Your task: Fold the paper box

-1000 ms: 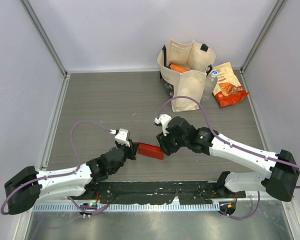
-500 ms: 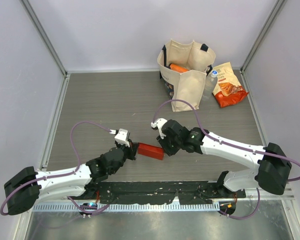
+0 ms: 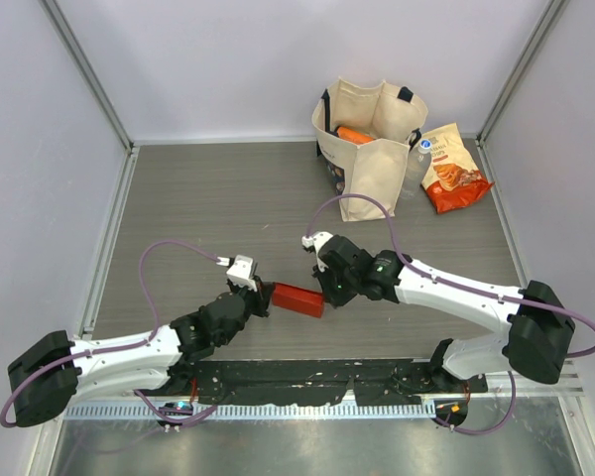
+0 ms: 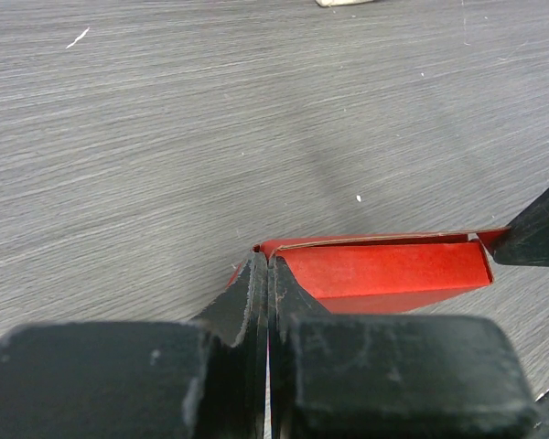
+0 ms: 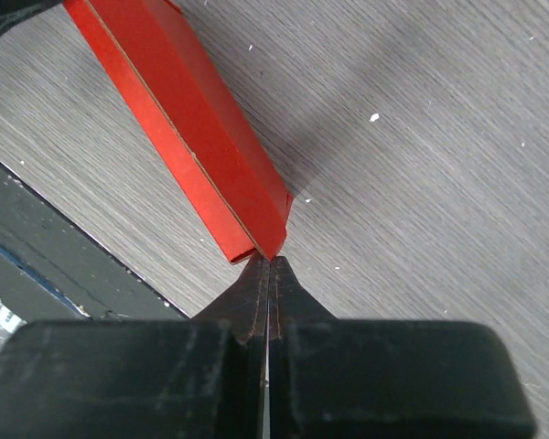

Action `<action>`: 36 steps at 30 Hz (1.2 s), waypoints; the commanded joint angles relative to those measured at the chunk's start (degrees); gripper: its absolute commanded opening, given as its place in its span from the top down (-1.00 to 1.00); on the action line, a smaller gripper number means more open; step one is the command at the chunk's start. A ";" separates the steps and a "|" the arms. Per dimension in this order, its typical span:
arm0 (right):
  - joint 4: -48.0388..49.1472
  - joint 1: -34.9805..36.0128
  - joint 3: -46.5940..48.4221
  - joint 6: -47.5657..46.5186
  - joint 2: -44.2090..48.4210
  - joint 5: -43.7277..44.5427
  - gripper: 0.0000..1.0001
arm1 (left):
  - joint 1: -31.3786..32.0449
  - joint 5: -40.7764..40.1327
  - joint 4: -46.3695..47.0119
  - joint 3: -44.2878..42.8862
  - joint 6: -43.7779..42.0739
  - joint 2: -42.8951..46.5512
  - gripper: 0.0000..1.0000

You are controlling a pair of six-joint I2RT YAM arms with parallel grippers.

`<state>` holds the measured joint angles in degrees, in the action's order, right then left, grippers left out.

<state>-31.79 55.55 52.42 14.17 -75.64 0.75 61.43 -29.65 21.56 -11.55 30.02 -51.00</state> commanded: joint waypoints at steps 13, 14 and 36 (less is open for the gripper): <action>7.80 -3.34 1.37 33.88 -1.45 -4.18 0.99 | 0.62 0.47 -1.79 0.74 1.27 0.38 1.00; 8.23 -3.69 1.02 34.68 -1.18 -4.09 0.99 | 0.71 0.47 -1.87 0.83 1.44 0.47 1.00; 6.92 -1.33 -2.76 27.31 -1.36 1.70 0.99 | 2.20 -1.29 -2.75 1.71 2.76 2.48 1.00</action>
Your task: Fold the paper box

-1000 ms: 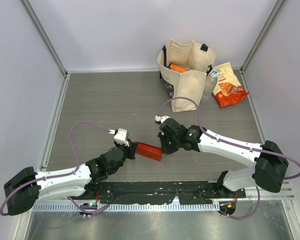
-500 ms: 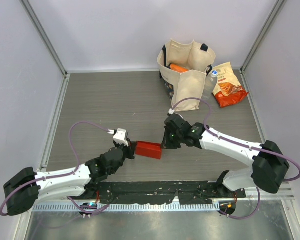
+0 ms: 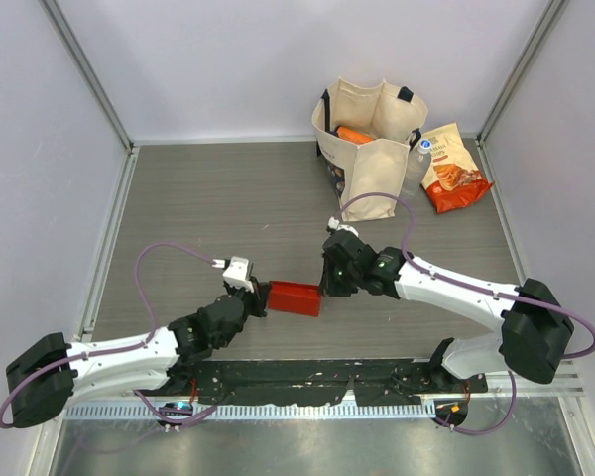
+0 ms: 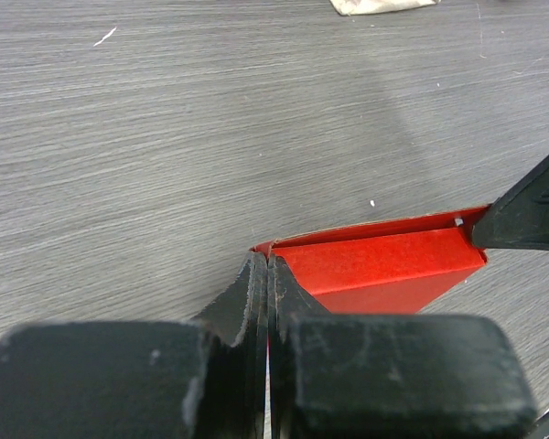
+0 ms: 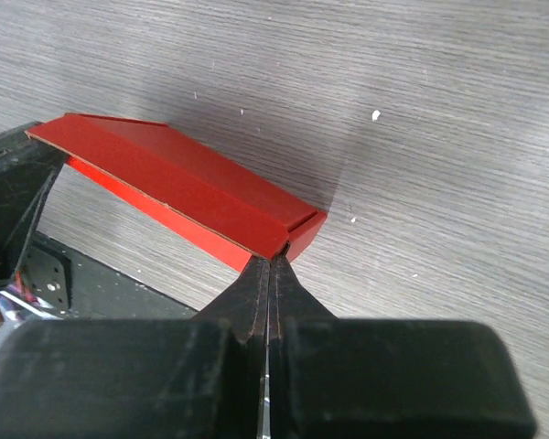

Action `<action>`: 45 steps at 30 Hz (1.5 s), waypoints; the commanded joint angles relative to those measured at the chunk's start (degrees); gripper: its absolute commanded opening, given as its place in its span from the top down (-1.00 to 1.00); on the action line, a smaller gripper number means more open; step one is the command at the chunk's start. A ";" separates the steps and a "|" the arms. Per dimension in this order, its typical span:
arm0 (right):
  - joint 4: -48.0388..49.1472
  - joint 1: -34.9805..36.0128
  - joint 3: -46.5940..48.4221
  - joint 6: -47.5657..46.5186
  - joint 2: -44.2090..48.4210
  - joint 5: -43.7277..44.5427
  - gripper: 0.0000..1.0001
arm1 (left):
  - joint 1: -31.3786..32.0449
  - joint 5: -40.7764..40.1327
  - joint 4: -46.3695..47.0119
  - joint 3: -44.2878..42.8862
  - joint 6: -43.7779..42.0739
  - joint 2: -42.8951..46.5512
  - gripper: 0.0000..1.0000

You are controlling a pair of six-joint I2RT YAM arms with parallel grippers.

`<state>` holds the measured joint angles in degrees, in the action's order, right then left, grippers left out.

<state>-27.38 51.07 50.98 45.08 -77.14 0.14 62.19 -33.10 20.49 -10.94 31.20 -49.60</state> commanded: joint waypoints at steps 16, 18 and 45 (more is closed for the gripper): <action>12.43 3.07 -4.57 -28.36 13.77 -6.46 -0.56 | 2.32 1.11 -3.09 1.27 1.58 2.58 1.00; 11.91 3.25 -4.40 -34.52 13.34 -9.54 -0.57 | 2.32 1.11 -3.09 1.27 1.67 2.58 1.00; 14.55 28.30 -1.59 -54.75 -3.72 33.27 -0.50 | 2.49 0.06 -3.53 2.42 1.93 4.43 1.00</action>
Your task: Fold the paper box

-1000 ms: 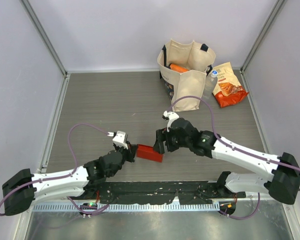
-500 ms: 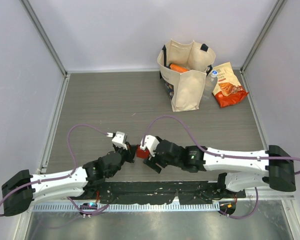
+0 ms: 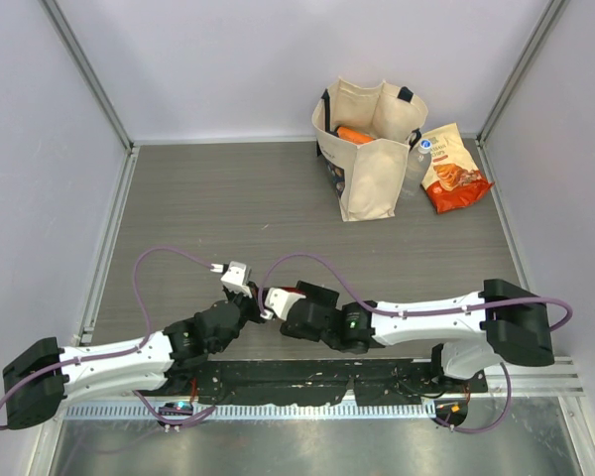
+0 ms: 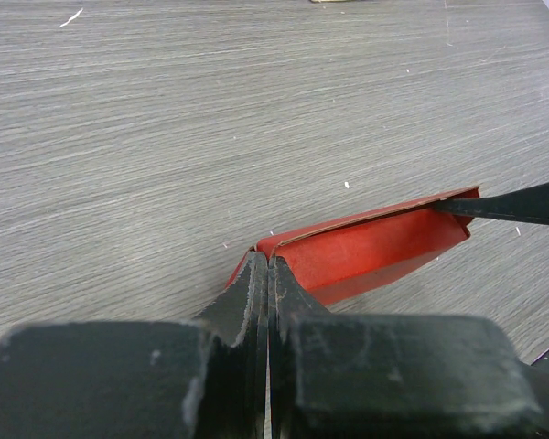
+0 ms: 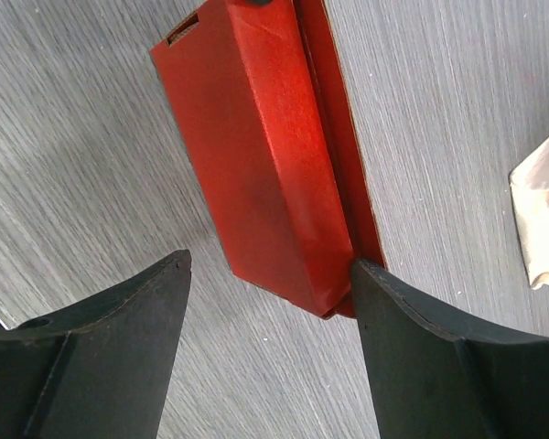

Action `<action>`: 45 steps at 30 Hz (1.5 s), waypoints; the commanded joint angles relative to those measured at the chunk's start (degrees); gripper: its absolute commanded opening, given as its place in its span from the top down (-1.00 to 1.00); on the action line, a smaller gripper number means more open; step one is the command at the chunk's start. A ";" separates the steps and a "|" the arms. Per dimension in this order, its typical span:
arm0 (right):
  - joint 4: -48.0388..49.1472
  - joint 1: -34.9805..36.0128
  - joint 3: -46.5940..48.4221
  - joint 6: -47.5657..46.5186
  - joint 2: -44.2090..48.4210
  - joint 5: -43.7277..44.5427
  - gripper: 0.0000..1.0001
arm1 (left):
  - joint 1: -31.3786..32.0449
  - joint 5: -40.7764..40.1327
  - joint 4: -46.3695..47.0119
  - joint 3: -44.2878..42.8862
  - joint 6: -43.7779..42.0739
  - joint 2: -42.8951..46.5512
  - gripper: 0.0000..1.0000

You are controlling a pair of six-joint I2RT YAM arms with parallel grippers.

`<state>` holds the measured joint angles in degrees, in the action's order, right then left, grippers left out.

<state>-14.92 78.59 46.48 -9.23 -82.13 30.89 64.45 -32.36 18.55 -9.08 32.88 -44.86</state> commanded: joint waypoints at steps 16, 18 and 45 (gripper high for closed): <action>-2.40 -6.60 4.24 -0.96 9.89 -14.81 -0.58 | 0.24 -0.51 -1.14 0.56 0.25 -1.11 1.00; -1.00 -6.69 3.89 -1.57 7.70 -12.54 -0.59 | 0.33 -0.69 -1.49 0.64 0.25 -0.40 1.00; 12.54 4.82 -0.51 -8.25 -6.64 16.73 0.06 | 0.33 -2.36 -2.99 0.03 2.45 -0.49 0.99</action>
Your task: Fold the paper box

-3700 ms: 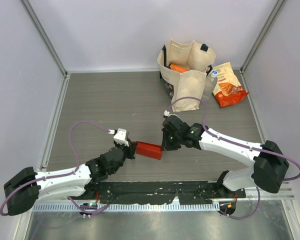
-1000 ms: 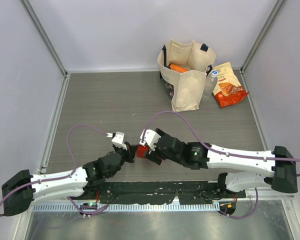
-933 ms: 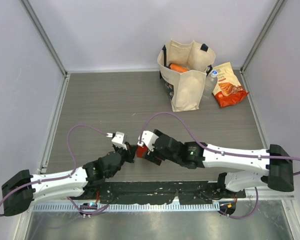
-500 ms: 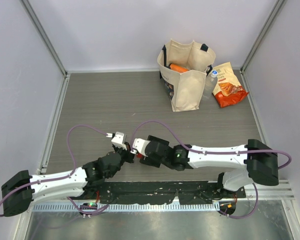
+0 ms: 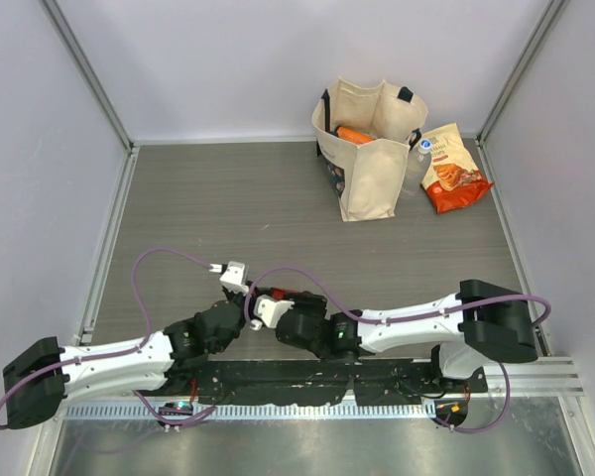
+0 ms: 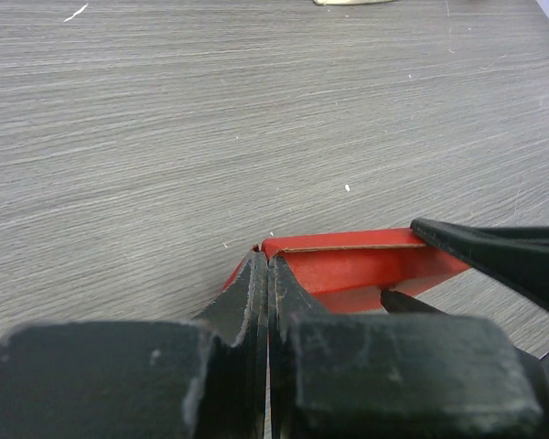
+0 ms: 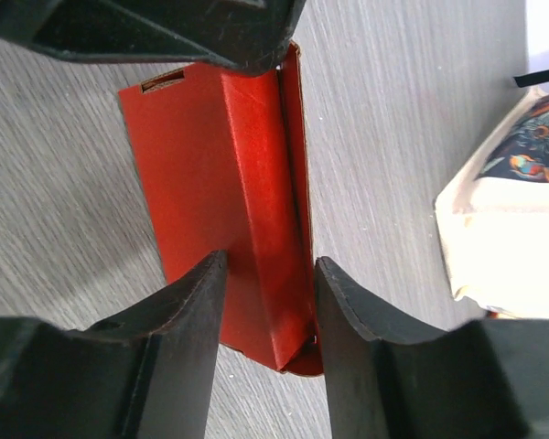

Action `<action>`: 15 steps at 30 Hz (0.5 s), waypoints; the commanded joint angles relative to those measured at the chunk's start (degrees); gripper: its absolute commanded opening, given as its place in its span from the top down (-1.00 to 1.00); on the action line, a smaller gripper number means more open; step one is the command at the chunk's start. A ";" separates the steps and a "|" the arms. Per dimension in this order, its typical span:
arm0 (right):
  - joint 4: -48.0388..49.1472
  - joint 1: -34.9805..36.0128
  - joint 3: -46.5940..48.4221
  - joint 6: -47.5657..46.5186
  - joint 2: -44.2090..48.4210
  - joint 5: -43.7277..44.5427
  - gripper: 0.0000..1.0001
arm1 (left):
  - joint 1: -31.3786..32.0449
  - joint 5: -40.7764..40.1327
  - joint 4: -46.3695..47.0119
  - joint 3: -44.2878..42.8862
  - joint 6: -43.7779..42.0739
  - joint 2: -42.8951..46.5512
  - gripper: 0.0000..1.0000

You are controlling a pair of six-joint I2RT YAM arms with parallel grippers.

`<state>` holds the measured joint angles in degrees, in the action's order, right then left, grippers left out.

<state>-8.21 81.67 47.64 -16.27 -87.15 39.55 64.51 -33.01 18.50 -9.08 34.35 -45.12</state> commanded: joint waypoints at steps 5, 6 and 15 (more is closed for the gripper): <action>10.55 3.58 -3.16 -3.41 -3.98 13.00 0.20 | 0.26 -1.53 -3.65 0.64 2.91 1.00 0.86; 11.28 3.50 -3.95 -3.85 -4.08 13.01 0.21 | 0.26 -1.35 -5.13 0.64 4.22 1.52 0.69; 16.03 3.32 -8.43 -5.44 -2.85 8.00 0.27 | 0.09 -2.31 -26.12 1.35 13.37 19.44 -0.35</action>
<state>6.20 85.38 41.65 -22.39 -90.48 50.87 64.53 -33.01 5.32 -6.94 42.28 -32.29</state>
